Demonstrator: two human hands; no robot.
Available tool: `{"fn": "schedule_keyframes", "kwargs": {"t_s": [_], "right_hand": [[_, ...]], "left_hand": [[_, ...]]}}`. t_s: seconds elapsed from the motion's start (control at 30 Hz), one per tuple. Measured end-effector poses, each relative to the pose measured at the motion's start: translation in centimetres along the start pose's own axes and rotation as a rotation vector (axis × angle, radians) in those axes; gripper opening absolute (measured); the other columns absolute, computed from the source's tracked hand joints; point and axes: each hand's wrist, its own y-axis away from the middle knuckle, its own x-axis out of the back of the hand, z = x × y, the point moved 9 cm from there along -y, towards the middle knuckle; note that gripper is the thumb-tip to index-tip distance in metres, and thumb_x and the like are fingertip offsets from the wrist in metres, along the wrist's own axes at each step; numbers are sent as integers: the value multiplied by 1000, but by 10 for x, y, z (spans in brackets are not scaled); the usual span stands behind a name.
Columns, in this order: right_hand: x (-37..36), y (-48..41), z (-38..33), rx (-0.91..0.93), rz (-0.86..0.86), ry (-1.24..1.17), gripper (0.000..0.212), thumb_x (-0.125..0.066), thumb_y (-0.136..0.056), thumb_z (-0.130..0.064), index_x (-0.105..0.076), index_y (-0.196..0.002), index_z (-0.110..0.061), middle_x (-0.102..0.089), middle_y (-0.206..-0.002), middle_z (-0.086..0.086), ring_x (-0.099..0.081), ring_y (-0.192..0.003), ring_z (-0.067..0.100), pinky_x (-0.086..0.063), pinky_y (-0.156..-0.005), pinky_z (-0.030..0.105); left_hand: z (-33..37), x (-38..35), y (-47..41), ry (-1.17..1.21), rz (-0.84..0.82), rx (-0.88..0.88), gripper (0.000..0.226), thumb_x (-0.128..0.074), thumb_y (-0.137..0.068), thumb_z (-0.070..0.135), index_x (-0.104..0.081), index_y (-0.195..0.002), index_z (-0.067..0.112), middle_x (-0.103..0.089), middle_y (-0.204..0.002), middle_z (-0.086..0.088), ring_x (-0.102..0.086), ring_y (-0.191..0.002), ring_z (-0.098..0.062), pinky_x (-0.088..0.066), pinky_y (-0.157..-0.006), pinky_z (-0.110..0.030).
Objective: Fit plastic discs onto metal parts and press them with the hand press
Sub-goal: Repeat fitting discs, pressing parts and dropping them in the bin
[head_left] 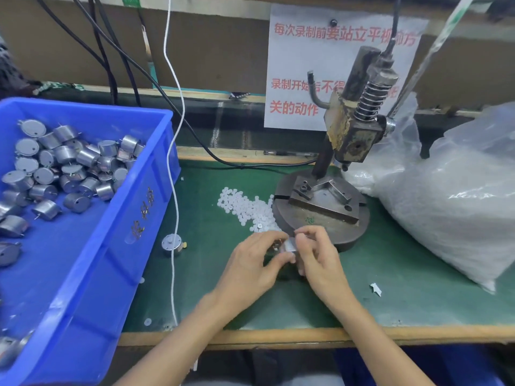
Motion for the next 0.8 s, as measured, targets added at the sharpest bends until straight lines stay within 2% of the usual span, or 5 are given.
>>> {"fn": "schedule_keyframes", "kwargs": {"t_s": [0.13,0.23,0.47,0.7,0.8], "right_hand": [[43,-14,-17,32,102,25,20,-62,-86,-35,-53,-103,-31,-66,-79,-7,-55,-56,14,-46,-55,23],[68,-31,-23,65,179,351,30,-70,-84,-26,-56,-110,-26,-61,-75,-4,-51,-60,13,-45,-64,28],[79,-75,-25,126,144,1094,36,-51,-95,-34,-55,-126,-17,-53,-110,10,-47,-106,29,-34,-85,37],[84,-86,-17,84,171,952,45,-55,-92,-28,-49,-136,-18,-49,-119,11,-44,-114,28,-35,-93,36],[95,-78,-16,93,209,755,44,-58,-90,-19,-51,-132,-10,-52,-118,12,-46,-114,27,-38,-97,36]], "left_hand": [[-13,-35,-38,518,34,629,20,-71,-79,33,-59,-79,17,-67,-68,6,-60,-58,-5,-42,-51,-14],[-10,-67,-63,711,9,826,23,-71,-80,32,-56,-76,14,-67,-72,1,-61,-59,-11,-42,-51,-21],[-12,-70,-86,286,-98,632,16,-49,-94,26,-57,-83,17,-70,-69,0,-56,-57,-12,-41,-53,-22],[6,-63,-123,-226,-101,233,45,-65,-81,37,-53,-123,27,-49,-119,5,-33,-117,-17,-30,-96,-31],[-1,-70,-131,-174,-93,250,41,-68,-79,42,-57,-116,30,-56,-119,9,-39,-117,-15,-25,-91,-30]]}}
